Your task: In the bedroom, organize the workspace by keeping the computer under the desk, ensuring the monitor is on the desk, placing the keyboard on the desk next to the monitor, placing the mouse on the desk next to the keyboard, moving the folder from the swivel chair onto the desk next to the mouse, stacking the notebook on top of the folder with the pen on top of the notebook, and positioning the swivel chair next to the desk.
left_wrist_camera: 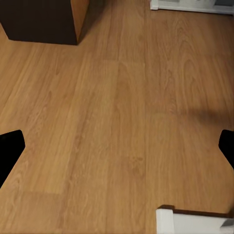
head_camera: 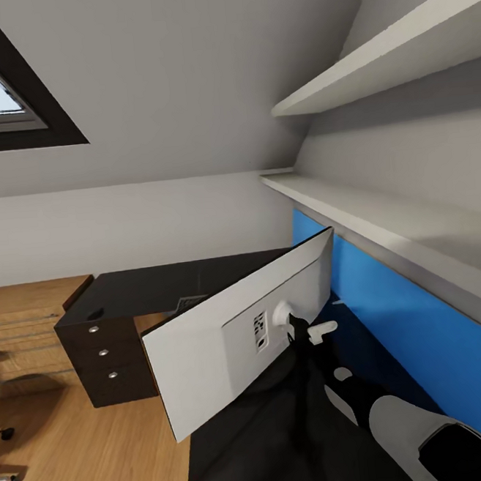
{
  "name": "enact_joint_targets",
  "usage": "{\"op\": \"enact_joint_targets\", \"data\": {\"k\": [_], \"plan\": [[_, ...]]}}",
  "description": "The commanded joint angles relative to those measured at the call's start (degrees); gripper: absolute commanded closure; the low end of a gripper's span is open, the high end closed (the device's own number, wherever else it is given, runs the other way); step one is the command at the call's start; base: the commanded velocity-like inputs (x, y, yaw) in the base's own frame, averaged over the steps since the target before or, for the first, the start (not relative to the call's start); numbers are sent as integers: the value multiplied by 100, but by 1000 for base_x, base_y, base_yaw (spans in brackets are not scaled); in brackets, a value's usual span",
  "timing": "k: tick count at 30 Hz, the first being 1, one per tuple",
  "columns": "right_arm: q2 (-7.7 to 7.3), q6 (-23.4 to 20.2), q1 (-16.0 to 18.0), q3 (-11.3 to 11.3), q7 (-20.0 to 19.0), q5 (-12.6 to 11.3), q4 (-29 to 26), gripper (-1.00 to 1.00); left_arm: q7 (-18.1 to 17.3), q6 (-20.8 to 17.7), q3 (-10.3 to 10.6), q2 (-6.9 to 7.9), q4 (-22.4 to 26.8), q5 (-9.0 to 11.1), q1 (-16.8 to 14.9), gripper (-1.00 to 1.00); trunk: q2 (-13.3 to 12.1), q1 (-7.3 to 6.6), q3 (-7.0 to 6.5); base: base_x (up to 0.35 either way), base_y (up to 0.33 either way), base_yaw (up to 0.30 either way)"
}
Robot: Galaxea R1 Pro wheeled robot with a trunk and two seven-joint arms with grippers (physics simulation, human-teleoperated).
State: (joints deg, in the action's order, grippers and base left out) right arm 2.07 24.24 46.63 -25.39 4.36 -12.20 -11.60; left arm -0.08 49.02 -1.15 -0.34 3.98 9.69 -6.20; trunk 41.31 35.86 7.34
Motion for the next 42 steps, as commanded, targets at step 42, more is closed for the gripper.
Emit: {"op": "enact_joint_targets", "data": {"k": [42], "plan": [[-5, 37, 4, -239, 205, -155, 79, 100, -1, 20, -8, 16, -2, 6, -4, -100, 5, 3, 10, 45, -20, 0]]}}
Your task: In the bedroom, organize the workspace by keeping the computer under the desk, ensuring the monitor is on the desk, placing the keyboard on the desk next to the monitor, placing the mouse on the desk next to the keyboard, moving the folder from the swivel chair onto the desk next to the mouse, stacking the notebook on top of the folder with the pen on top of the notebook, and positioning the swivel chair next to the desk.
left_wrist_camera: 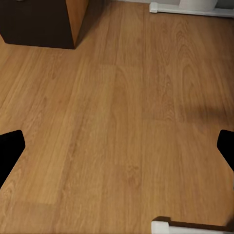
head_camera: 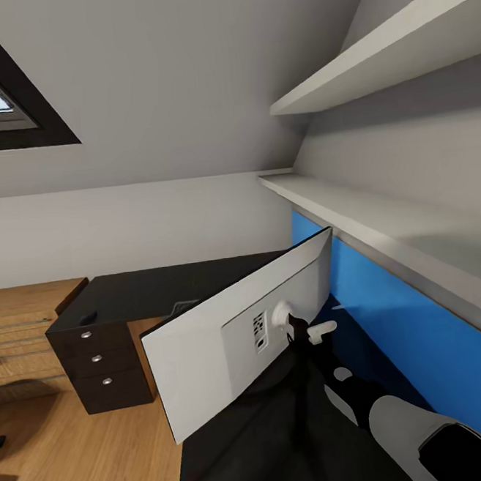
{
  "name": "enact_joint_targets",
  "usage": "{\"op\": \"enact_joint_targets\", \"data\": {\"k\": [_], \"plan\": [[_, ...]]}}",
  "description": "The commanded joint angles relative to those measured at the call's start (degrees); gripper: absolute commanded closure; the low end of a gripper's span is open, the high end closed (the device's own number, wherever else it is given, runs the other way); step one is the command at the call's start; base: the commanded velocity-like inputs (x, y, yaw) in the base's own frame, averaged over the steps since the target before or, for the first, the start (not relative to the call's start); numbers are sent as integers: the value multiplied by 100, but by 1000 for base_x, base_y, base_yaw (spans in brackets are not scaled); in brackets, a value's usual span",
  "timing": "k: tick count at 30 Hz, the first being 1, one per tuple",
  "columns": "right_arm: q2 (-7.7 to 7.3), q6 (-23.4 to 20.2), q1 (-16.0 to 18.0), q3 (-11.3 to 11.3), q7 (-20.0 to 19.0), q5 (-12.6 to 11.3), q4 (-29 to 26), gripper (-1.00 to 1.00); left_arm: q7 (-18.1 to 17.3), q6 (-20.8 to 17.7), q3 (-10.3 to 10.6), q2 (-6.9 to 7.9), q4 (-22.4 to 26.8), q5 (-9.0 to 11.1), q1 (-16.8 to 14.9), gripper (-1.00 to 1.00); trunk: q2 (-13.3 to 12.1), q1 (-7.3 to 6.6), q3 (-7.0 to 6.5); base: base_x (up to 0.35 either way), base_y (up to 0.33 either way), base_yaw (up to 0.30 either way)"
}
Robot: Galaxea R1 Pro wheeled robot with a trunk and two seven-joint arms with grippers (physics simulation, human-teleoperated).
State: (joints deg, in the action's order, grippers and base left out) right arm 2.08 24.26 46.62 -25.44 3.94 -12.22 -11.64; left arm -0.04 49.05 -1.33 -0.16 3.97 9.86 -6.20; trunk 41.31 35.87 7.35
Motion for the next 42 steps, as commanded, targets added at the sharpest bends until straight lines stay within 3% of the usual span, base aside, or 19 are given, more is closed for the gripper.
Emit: {"op": "enact_joint_targets", "data": {"k": [1, 42], "plan": [[-5, 35, 5, -233, 247, -155, 83, 100, -5, 16, 10, -2, -2, -10, -4, -100, 6, 2, 10, 0, 0, 0], [-13, 37, 5, -233, 247, -150, 154, 100, -5, 9, 10, -2, -2, -10, -4, -100, 6, 2, 10, 5, 0, 0]]}}
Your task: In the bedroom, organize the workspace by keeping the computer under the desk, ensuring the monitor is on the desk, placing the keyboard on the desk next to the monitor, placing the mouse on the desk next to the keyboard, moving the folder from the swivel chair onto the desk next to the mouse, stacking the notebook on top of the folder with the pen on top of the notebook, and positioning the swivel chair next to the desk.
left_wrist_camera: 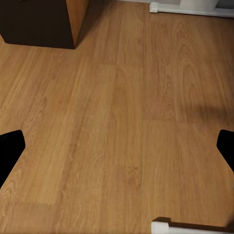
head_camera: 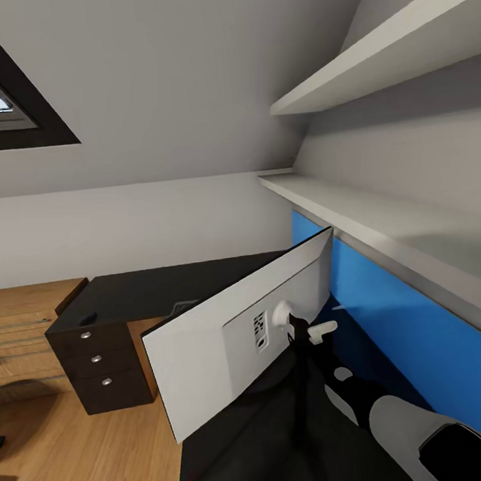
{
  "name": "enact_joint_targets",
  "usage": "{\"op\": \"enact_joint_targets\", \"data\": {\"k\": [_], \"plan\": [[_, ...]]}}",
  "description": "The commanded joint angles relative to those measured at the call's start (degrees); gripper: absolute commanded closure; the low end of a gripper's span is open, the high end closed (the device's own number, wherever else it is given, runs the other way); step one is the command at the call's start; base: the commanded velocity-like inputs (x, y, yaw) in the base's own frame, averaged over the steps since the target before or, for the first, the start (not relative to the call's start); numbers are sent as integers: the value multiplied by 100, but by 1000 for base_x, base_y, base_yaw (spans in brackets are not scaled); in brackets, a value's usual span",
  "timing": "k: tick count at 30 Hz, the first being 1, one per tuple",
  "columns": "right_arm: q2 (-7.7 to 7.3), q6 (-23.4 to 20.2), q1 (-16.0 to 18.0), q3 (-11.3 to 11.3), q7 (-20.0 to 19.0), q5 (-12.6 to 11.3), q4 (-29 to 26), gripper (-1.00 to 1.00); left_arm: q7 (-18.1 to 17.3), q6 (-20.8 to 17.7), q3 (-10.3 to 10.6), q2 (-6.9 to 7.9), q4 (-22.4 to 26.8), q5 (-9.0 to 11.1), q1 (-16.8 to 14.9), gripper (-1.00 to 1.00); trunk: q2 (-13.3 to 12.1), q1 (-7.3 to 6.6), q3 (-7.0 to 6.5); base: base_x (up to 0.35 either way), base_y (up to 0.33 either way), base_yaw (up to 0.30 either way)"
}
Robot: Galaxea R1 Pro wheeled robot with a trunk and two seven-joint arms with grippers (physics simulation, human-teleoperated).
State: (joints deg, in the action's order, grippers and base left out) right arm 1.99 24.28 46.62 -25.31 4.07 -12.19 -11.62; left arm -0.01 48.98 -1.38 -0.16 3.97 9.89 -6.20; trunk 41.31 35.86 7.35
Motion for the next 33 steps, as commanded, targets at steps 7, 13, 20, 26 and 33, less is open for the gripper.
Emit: {"op": "enact_joint_targets", "data": {"k": [7, 13, 20, 26, 33], "plan": [[-6, 41, 5, -246, 234, -152, 183, 100, -7, 23, 14, -2, -1, -11, -4, -100, 6, 2, 11, 0, 0, 0], [-6, 42, 5, -246, 234, -145, 193, -100, -7, 28, 14, -2, -1, -5, -4, -100, 6, 2, 26, 0, 0, 23], [-11, 41, 5, -246, 234, -150, 195, -100, -7, 25, 14, -2, -1, -8, -4, -100, 6, 2, 51, 0, 0, 78], [-14, 37, 5, -246, 234, -152, 194, -100, -7, 24, 14, -2, -3, -6, -4, -100, 6, 2, 62, 0, 0, 41], [-9, 34, 5, -246, 234, -152, 195, -100, -7, 24, 14, -2, -2, -7, -4, -100, 6, 2, 64, 0, 0, 4]]}}
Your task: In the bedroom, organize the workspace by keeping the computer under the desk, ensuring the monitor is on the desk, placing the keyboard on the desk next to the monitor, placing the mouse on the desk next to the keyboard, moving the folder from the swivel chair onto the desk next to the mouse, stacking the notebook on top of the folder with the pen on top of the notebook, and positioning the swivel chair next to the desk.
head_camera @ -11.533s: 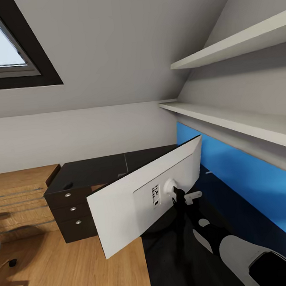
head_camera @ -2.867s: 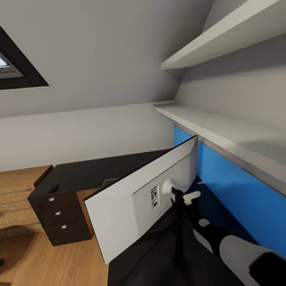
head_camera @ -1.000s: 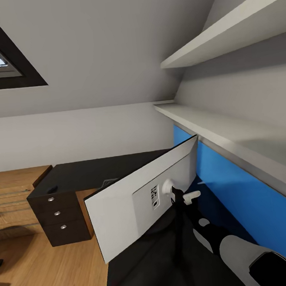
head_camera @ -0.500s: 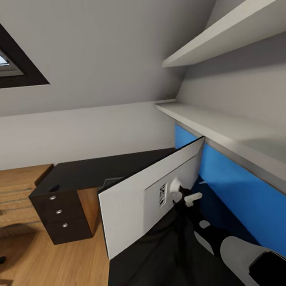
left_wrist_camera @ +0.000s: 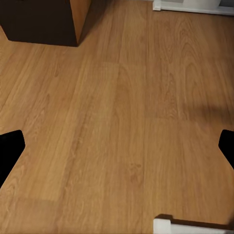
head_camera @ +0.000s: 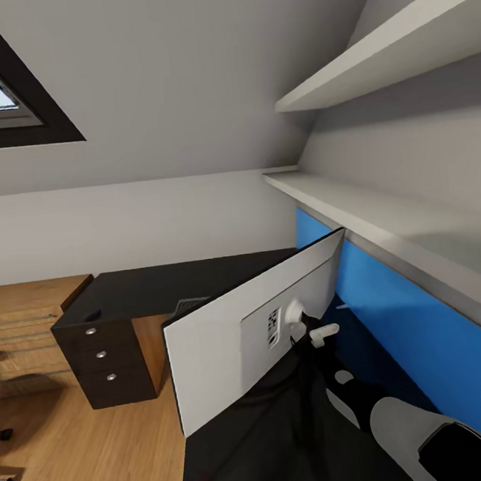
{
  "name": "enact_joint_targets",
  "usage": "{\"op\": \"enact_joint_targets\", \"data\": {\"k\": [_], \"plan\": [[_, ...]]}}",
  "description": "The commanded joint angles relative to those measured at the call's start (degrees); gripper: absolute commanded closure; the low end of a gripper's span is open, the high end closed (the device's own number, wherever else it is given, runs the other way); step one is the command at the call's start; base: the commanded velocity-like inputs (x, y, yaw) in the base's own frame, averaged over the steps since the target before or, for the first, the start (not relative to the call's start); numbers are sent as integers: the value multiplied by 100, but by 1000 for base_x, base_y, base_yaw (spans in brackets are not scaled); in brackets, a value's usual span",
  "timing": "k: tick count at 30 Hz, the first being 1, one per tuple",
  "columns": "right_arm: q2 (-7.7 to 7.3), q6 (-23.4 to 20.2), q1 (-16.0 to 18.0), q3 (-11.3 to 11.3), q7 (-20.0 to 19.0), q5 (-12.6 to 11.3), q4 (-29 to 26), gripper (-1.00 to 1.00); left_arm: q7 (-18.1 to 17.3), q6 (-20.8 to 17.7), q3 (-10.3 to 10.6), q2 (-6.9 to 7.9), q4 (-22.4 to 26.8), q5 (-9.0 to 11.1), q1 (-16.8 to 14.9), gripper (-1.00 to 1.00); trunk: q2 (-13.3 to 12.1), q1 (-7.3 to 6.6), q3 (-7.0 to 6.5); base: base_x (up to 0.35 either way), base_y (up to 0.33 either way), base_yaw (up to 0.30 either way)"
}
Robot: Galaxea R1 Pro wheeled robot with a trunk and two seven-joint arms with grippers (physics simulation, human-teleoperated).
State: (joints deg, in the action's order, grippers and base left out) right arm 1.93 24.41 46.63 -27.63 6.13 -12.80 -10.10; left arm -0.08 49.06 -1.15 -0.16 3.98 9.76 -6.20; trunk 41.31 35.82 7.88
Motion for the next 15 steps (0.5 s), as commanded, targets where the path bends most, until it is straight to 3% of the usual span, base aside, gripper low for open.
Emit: {"op": "enact_joint_targets", "data": {"k": [1, 15], "plan": [[-3, 22, 4, -14, 29, -91, 44, -100, -1, 16, -8, -1, -2, 6, -4, -100, 6, 6, 11, -16, 0, 1], [-7, 27, 4, -14, 29, -91, 41, -100, -1, 18, -8, -1, -2, 6, -4, -100, 6, 6, 11, -43, 0, 0]]}}
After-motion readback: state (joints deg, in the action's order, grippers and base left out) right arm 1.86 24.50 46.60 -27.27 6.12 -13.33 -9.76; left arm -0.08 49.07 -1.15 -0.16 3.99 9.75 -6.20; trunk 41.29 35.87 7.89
